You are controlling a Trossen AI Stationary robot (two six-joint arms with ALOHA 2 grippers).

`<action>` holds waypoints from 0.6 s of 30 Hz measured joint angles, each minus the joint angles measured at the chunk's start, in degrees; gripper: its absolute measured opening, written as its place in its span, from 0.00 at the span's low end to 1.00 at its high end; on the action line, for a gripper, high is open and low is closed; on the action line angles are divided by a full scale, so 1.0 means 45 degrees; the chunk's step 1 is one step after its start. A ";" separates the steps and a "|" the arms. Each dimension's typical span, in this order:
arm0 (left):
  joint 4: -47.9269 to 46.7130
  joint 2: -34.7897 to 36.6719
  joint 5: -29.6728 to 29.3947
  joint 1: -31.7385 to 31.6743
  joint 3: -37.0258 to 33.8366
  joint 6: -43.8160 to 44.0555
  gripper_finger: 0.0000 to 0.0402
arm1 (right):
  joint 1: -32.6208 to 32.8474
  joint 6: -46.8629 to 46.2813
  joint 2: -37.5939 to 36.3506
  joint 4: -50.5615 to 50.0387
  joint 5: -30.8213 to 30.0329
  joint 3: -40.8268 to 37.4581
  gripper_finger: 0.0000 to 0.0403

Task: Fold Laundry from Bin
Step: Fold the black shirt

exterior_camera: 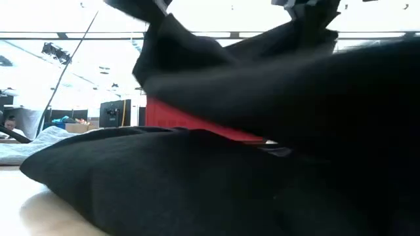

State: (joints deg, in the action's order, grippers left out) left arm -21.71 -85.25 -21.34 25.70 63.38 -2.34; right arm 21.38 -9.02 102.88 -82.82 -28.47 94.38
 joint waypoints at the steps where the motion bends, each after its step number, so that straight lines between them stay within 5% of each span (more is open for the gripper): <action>1: 0.0341 0.0148 0.0003 -0.0076 -0.0430 0.0152 0.01 | -0.0264 0.0375 -0.0003 0.0255 0.0051 -0.0093 0.04; 6: 0.2131 0.0413 0.0002 -0.0131 -0.2297 0.0290 0.01 | -0.1517 0.2025 0.0005 0.1942 0.1206 -0.0509 0.07; 11: 0.3089 0.0410 -0.0606 -0.0587 -0.3241 0.0961 0.04 | -0.2659 0.2464 0.0032 0.2864 0.3156 -0.1195 0.24; 18: 0.1986 0.0407 -0.1239 -0.1315 -0.3470 0.1046 0.37 | -0.3490 0.0780 0.0033 0.0677 0.3224 -0.0826 0.48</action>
State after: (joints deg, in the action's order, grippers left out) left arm -12.78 -83.42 -26.92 19.78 47.77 2.36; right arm 5.68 -5.51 103.03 -79.77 -13.96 90.66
